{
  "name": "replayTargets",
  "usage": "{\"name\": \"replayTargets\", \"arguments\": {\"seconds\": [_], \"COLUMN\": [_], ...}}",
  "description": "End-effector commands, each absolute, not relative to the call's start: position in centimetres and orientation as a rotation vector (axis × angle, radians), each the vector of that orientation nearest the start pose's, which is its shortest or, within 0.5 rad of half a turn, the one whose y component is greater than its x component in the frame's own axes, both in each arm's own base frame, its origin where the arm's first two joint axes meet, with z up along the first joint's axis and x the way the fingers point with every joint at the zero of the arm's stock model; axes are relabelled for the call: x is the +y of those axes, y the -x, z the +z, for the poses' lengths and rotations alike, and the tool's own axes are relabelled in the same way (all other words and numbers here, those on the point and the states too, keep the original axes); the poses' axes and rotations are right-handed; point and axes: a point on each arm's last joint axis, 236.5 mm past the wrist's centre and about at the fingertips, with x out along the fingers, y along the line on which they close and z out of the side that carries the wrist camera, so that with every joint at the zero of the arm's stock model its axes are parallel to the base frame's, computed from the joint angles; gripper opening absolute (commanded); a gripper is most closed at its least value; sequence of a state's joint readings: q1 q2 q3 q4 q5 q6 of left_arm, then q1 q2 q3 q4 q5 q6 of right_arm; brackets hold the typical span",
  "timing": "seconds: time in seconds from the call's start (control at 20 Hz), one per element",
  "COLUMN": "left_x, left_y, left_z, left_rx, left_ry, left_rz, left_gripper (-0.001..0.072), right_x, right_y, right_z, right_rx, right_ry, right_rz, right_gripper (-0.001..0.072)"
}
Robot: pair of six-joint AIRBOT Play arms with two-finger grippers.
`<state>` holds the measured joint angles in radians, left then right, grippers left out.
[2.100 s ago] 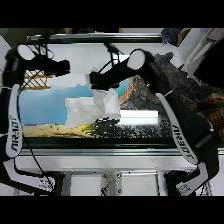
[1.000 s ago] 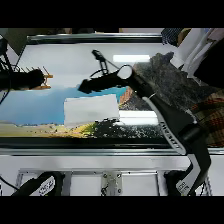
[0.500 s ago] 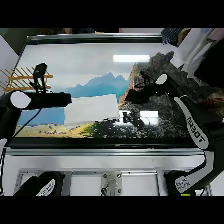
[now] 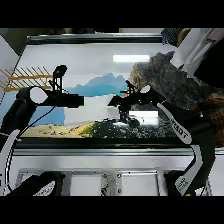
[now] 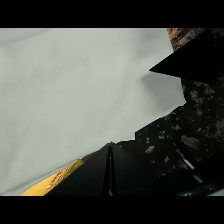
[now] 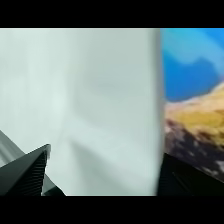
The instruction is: Fold the clothes and pants, and hang the long-sleeved shirts on hangers.
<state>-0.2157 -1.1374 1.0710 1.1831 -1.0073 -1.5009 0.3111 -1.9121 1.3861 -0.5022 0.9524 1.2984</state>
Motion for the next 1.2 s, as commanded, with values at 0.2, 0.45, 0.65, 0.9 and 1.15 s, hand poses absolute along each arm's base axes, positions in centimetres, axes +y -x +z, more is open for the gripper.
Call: {"name": "replayTargets", "arguments": {"seconds": [0.2, 0.45, 0.65, 0.9, 1.15], "left_x": [-16.3, -16.2, -16.2, -16.2, -16.3], "left_y": [-36.2, -35.5, -35.6, -35.6, -35.6], "left_z": [6.4, 6.1, 6.1, 6.1, 6.1], "left_rx": [1.092, 1.125, 1.123, 1.12, 1.12], "left_ry": [0.173, 0.167, 0.168, 0.168, 0.169], "left_rz": [-0.435, -0.442, -0.441, -0.441, -0.441], "left_gripper": [0.0008, 0.0008, 0.0008, 0.0008, 0.0007], "right_x": [38.0, 34.4, 18.6, -3.9, -14.5], "right_y": [-43.1, -46.6, -52.3, -52.0, -44.7], "right_z": [-7.7, -4.4, -0.6, 3.4, 4.2], "right_rx": [1.2, 1.068, 0.975, 0.927, 1.0], "right_ry": [-0.715, -0.595, -0.436, -0.413, -0.47], "right_rz": [0.802, 0.812, 0.483, -0.042, -0.383], "right_gripper": [0.0125, 0.0007, 0.0007, 0.0008, 0.0007]}}
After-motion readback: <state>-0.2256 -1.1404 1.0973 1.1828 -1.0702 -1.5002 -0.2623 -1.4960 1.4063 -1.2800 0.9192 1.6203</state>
